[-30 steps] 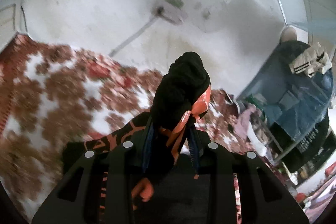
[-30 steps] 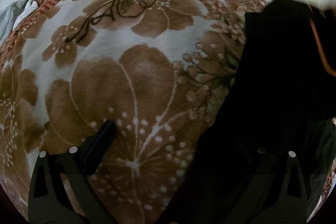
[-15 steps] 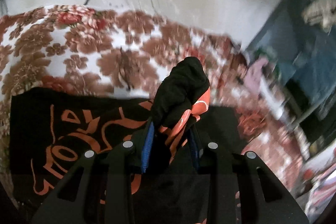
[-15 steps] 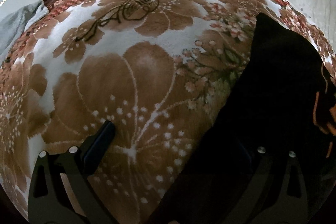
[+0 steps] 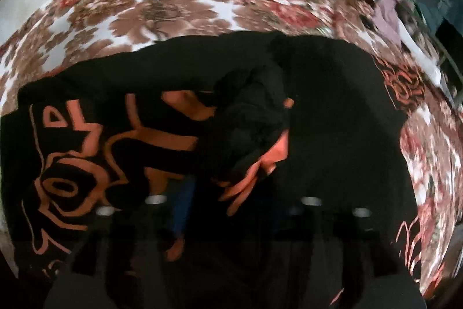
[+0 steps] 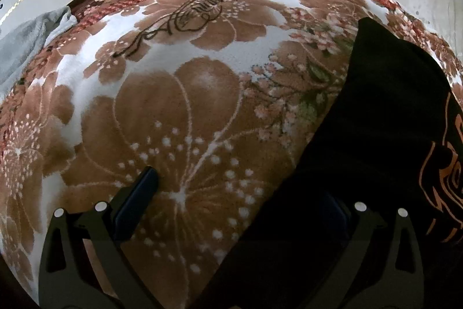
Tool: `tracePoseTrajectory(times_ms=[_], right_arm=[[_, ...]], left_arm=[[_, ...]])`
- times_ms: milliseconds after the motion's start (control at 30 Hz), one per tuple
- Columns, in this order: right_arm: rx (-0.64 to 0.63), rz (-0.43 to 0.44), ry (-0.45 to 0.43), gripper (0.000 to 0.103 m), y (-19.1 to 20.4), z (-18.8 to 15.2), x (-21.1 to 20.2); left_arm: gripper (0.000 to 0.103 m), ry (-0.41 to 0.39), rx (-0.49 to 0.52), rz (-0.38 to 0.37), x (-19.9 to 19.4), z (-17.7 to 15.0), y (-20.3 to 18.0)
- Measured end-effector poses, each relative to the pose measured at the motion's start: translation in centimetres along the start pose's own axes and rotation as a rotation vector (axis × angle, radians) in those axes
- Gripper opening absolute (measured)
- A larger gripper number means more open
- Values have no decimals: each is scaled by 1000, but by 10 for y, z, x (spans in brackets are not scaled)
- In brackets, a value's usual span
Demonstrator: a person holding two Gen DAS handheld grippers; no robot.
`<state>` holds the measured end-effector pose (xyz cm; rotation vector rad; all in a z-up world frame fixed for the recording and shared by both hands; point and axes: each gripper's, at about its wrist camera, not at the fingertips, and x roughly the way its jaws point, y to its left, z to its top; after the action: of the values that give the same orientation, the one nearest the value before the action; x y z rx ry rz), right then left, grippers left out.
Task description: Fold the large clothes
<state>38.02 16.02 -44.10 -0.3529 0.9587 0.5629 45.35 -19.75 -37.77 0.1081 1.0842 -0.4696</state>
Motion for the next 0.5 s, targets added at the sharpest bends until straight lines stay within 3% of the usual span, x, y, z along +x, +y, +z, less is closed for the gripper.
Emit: tracePoseTrajectory(times_ms=[67, 167, 333, 500], right_arm=[[-2, -2, 0, 99, 0, 0, 0], [2, 19, -6, 99, -2, -2, -1], [-37, 38, 6, 99, -3, -8, -8], [-119, 26, 14, 98, -1, -15, -25]], left_arm=[[82, -1, 75, 25, -1, -3, -18], [86, -21, 172, -1, -9, -8, -48], [88, 74, 140, -191, -9, -12, -69], [89, 61, 81, -249, -39, -7, -65]])
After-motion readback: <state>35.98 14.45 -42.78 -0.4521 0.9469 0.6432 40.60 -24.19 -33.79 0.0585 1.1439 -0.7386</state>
